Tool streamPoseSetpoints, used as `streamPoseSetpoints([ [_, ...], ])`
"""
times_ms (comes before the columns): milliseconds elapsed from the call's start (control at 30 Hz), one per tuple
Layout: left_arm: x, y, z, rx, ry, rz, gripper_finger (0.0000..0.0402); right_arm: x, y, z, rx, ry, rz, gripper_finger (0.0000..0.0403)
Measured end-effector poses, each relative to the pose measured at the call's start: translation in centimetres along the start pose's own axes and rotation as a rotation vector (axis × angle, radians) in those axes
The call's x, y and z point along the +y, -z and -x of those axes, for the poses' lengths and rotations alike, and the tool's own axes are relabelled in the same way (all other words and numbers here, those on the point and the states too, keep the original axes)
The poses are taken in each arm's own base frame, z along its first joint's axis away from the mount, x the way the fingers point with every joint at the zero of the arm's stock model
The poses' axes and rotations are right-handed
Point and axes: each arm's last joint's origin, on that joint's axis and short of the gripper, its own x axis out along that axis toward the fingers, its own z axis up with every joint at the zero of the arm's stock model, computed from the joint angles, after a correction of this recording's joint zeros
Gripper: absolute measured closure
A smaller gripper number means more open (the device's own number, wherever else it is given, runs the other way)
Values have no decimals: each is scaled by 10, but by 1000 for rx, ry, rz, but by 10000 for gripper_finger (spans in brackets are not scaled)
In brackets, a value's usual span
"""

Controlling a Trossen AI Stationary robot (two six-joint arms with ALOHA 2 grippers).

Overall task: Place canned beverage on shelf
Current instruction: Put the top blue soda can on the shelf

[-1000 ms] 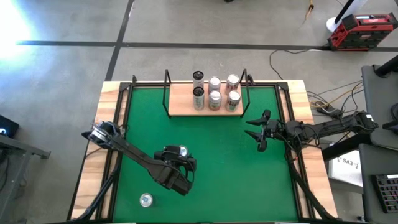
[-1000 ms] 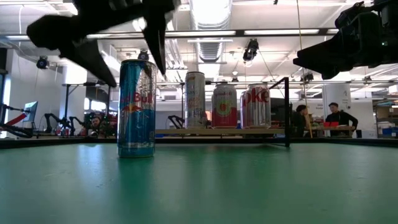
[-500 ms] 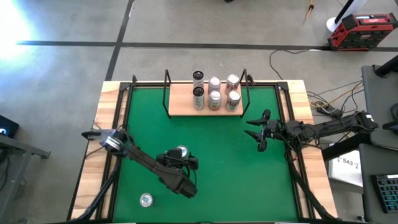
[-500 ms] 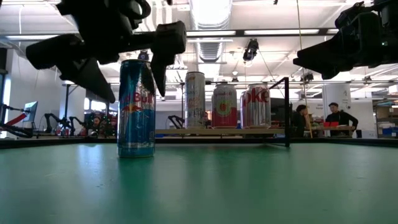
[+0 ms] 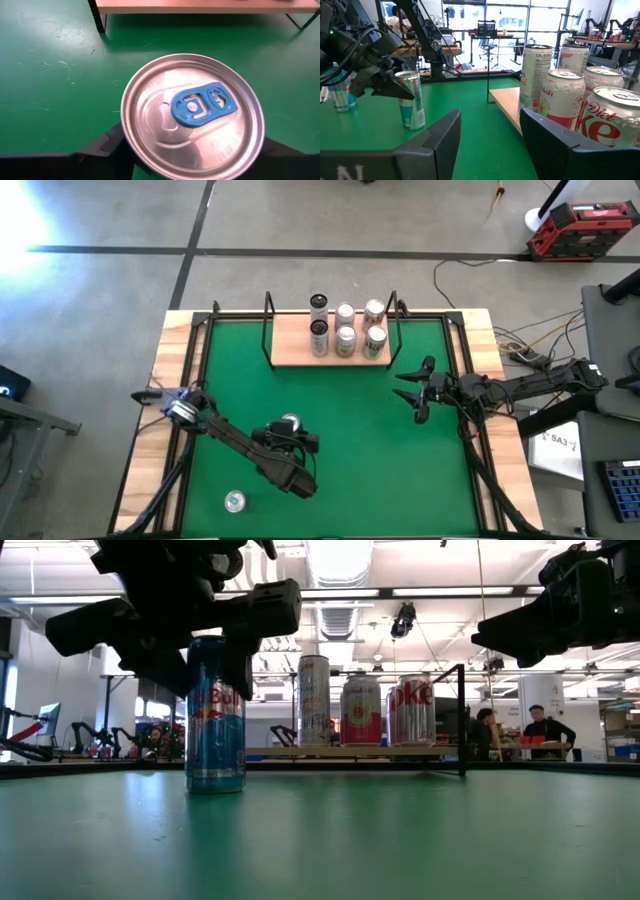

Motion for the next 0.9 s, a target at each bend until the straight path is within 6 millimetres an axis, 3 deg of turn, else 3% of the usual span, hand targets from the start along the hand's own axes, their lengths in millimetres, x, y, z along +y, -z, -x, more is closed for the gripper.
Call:
streamPoseSetpoints([
  [233, 2, -13, 6, 3, 11, -117, 196, 0, 0, 0, 0, 0, 0, 209],
  [500, -7, -78, 22, -78, 45, -72, 196, 0, 0, 0, 0, -1, 0, 209],
  [700, -14, -127, -6, -45, -28, -62, 196, 0, 0, 0, 0, 0, 0, 209],
  [900, -16, -154, -36, -44, -110, -79, 196, 0, 0, 0, 0, -1, 0, 209],
])
